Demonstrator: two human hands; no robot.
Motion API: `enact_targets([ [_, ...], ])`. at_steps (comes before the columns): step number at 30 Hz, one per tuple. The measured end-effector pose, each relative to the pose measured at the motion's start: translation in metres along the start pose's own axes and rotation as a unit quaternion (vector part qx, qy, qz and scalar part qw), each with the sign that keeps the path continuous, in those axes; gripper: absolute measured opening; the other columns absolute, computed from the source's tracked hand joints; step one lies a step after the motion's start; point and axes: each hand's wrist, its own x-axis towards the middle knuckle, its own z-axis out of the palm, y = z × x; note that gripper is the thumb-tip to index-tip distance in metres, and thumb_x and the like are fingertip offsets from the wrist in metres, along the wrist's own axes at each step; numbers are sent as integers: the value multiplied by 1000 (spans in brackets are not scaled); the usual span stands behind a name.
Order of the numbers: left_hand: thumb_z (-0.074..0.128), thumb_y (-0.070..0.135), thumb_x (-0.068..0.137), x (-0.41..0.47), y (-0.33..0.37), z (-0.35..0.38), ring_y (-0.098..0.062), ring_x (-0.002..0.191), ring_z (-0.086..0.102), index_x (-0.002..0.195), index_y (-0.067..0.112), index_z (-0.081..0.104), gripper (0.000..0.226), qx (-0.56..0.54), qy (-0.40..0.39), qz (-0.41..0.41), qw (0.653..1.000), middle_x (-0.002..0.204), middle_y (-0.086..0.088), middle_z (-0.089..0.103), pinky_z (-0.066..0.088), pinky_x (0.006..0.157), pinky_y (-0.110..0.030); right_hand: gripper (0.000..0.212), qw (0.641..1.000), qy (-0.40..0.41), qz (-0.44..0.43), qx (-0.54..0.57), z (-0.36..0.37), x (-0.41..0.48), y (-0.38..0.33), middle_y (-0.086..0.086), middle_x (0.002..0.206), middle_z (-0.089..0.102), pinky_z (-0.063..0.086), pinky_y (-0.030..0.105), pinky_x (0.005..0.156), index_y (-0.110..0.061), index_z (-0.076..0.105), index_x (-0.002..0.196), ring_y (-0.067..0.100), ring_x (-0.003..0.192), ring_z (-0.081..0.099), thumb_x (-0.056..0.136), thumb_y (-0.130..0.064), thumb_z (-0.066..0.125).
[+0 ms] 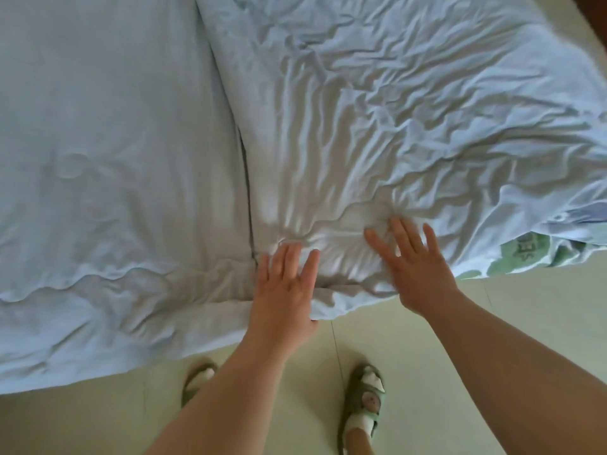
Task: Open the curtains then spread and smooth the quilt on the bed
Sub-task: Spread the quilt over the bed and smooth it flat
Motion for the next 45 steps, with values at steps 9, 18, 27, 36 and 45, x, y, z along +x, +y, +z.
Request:
enact_targets([
  [9, 63, 47, 79, 61, 93, 11, -34, 136, 27, 150, 13, 10, 94, 38, -37, -127, 990, 150, -16, 23, 23, 109, -45, 18, 988, 62, -67, 125, -17, 37, 73, 10, 102, 64, 35, 36, 71, -11, 52, 107, 36, 96, 61, 91, -16, 46],
  [18, 53, 16, 84, 62, 132, 15, -22, 93, 62, 112, 22, 58, 28, -24, -116, -102, 988, 101, 2, 65, 46, 75, -32, 39, 973, -117, -82, 180, 11, -18, 106, -1, 114, 64, 44, 36, 80, -26, 54, 110, 26, 104, 61, 90, -57, 42],
  [27, 61, 41, 78, 83, 151, 12, -25, 101, 54, 110, 16, 49, 42, -42, -61, -125, 989, 109, -2, 54, 45, 80, -36, 67, 969, 48, -56, 238, 29, 0, 154, 3, 109, 57, 42, 37, 90, -21, 56, 115, 28, 101, 56, 69, -70, 51],
  [36, 59, 25, 85, 147, 210, 5, -30, 104, 56, 120, 17, 50, 36, -17, -66, 23, 997, 115, -6, 56, 46, 81, -38, 94, 878, 95, 385, 269, 28, 13, 231, 26, 156, -5, -1, 50, 118, -15, 10, 151, 36, 146, -3, 81, -57, 58],
  [45, 50, 12, 81, 183, 184, -23, -28, 102, 60, 99, 21, 54, 20, -100, -92, -67, 988, 103, -4, 65, 44, 80, -32, 30, 739, 134, 505, 425, -28, 64, 267, 19, 118, 61, 35, 40, 94, -6, 52, 119, 35, 111, 54, 96, -17, 36],
])
